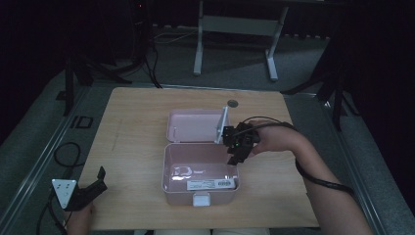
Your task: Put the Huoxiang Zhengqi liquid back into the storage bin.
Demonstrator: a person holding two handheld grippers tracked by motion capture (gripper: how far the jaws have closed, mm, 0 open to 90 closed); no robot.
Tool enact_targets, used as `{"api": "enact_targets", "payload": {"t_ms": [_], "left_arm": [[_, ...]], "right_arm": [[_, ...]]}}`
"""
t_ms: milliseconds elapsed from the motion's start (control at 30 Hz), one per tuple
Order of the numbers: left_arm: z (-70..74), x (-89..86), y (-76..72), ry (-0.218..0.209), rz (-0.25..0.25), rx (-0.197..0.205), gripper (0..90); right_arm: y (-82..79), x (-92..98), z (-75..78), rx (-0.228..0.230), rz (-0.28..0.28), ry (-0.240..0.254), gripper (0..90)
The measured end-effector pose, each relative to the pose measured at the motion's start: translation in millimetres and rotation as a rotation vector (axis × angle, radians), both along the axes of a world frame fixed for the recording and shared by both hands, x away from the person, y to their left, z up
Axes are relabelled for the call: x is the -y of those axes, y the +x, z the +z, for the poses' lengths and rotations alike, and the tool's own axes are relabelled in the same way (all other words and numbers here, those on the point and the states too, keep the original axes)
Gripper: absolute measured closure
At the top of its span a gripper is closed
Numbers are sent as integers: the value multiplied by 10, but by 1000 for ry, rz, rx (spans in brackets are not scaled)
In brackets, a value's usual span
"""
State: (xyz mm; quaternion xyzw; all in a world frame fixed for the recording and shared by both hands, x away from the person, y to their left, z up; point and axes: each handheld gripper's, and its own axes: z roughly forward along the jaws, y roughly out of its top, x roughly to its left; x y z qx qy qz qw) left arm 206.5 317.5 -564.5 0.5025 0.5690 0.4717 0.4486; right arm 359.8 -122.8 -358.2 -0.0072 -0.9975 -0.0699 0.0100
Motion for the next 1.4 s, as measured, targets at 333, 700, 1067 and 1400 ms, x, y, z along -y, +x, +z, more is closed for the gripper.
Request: {"api": "enact_targets", "payload": {"t_ms": [333, 700, 1067, 1400], "left_arm": [[0, 4, 1, 3, 1, -1, 4], [0, 0, 0, 1, 0, 0, 4], [-1, 2, -2, 3, -2, 0, 4], [-1, 2, -2, 3, -3, 1, 4]], "right_arm": [[169, 557, -132, 16, -131, 60, 533], [397, 1019, -560, 112, -377, 280, 280], [477, 1461, -1170, 190, -605, 537, 110], [387, 1715, -1693, 385, -801, 605, 110]]}}
